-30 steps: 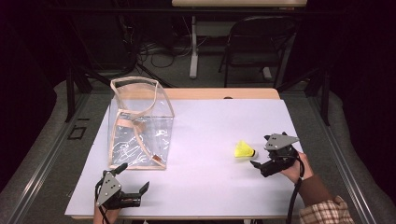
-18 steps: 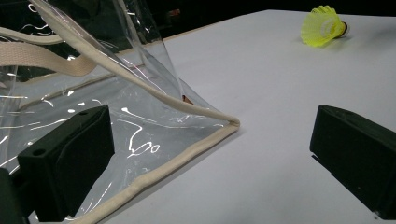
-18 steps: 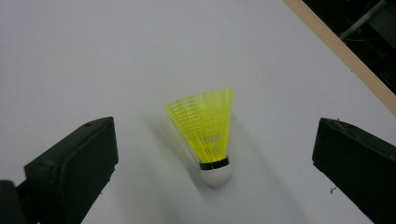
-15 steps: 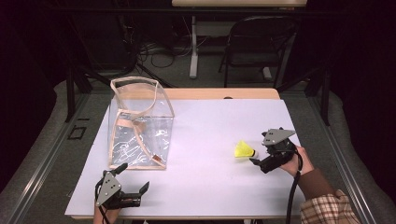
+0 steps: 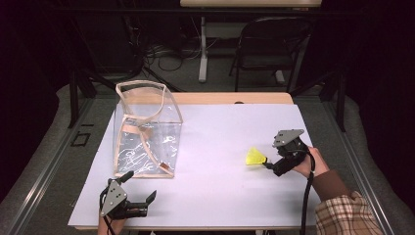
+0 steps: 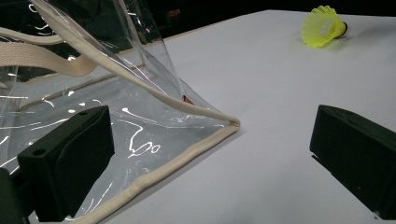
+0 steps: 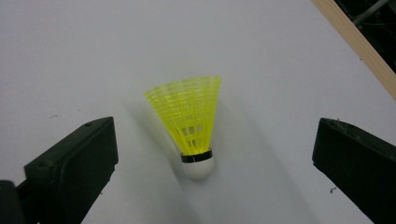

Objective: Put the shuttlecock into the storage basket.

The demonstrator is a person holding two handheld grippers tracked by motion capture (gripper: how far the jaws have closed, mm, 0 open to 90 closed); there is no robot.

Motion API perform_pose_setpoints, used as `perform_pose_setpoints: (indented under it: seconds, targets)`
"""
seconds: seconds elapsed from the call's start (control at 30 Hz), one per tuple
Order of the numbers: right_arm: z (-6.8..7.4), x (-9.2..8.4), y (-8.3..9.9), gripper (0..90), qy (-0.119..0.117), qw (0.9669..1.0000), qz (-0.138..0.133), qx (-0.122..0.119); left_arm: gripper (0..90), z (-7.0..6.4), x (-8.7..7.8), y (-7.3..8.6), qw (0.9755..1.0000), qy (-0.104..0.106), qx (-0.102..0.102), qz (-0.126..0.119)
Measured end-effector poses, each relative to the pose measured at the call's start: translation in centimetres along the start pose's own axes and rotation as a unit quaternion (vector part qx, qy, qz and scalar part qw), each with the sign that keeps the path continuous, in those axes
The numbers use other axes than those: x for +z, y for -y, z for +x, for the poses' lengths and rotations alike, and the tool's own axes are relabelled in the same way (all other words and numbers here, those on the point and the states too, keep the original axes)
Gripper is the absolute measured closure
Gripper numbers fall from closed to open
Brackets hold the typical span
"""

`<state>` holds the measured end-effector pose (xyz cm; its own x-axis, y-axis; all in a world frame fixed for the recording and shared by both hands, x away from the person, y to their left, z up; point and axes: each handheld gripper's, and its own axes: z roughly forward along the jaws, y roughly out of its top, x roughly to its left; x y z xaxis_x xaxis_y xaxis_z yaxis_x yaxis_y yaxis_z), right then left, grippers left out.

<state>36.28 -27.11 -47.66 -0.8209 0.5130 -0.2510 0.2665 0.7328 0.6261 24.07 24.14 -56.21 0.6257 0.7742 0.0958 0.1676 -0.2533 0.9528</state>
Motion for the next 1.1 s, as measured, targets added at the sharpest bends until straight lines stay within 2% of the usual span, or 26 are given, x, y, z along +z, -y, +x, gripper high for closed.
perform_pose_setpoints:
  seconds: [0.33, 0.6, 0.8, 1.1]
  targets:
    - [-0.6, 0.3, 0.0, 0.0, -0.013, 0.9997, 0.015, -0.013, 0.0, 0.0, 0.1, 0.0, 1.0, 0.002, 0.001, 0.001]
    - [-0.8, 1.1, -0.2, 0.0, -0.025, 0.9984, 0.043, -0.028, 0.0, 0.0, 0.1, 0.0, 1.0, 0.002, 0.001, 0.001]
    - [-0.8, 1.5, -0.3, 0.0, -0.027, 0.9978, 0.051, -0.032, 0.0, 0.0, 0.1, 0.0, 1.0, 0.001, 0.002, 0.002]
    - [-0.6, 2.6, -0.3, 0.0, -0.04, 0.9954, 0.08, -0.032, 0.0, 0.0, 0.2, 0.0, 1.0, 0.003, 0.002, 0.002]
